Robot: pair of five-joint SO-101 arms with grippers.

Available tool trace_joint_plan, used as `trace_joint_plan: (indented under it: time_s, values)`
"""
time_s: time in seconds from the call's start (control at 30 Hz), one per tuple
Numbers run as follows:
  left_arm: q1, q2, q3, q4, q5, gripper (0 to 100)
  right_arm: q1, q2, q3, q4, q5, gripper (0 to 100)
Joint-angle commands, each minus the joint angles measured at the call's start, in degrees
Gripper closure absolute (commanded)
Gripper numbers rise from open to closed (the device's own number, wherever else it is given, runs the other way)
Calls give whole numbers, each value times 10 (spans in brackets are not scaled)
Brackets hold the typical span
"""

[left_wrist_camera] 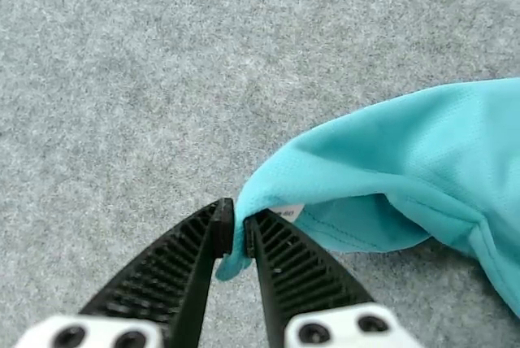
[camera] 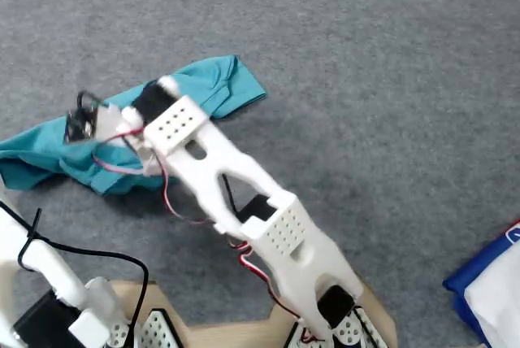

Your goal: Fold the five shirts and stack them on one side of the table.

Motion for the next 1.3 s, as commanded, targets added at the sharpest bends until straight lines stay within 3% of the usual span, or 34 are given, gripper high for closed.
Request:
trace_joint_plan:
  time_s: [0.0, 0.3, 0.5, 0.63, 0.77, 0.93, 1.1, 1.27]
  values:
    - [1, -8, -4, -9, -4, 980, 29, -7, -145, 22, -8, 993]
    - [1, -14, -37, -3, 6, 981, 85, -15, -391, 11, -4, 993]
    - [29, -91, -85, 44, 112, 981, 122, -124, -387, 18, -11, 993]
    - [86, -162, -113, 101, 179, 981, 161, -192, -372, 20, -72, 993]
    - [158, -237, -145, 162, 251, 981, 227, -268, -292, 22, -106, 994]
    - [257, -316, -170, 221, 321, 981, 326, -409, -94, 22, -134, 994]
    - [324, -366, -188, 258, 351, 981, 421, -567, 88, 21, -128, 994]
    - [362, -404, -224, 277, 347, 981, 501, -736, 171, 12, -86, 994]
